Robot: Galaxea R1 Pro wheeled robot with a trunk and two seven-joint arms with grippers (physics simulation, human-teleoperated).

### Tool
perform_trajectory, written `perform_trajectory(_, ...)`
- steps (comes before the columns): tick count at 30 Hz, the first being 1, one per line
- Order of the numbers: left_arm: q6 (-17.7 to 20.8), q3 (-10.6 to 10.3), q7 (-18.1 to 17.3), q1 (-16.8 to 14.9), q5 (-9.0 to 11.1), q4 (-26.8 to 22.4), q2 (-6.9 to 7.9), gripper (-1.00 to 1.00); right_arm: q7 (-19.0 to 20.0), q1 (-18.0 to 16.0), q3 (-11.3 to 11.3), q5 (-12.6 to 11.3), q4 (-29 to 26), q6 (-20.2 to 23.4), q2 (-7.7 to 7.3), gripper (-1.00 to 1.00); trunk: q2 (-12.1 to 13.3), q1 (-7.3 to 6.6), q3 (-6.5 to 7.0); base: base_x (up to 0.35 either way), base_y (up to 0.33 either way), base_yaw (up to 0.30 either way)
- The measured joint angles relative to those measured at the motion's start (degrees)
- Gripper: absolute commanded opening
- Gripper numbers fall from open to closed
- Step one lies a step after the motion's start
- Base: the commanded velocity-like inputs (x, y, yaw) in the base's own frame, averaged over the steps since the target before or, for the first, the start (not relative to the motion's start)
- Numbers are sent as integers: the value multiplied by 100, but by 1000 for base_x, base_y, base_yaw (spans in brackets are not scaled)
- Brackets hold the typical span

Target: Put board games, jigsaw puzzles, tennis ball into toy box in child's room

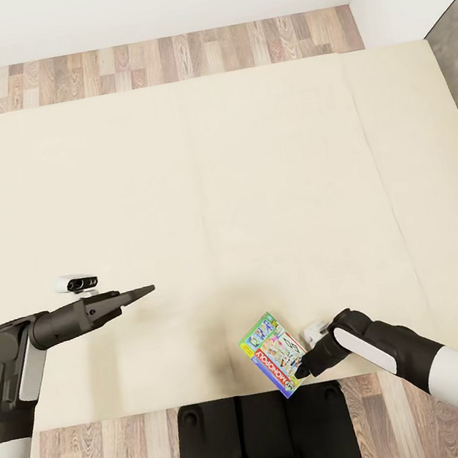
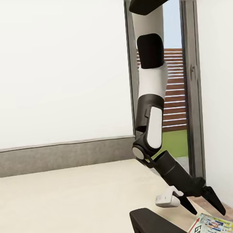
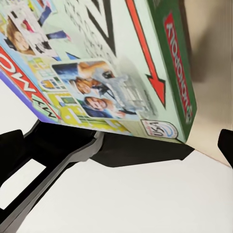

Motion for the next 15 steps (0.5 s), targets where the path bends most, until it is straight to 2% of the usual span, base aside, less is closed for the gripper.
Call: perform_trajectory(15,0,1,0,0,0,0,5,100,8,0,30,-2,10,-346,6,100,0,0,0,0,0,0)
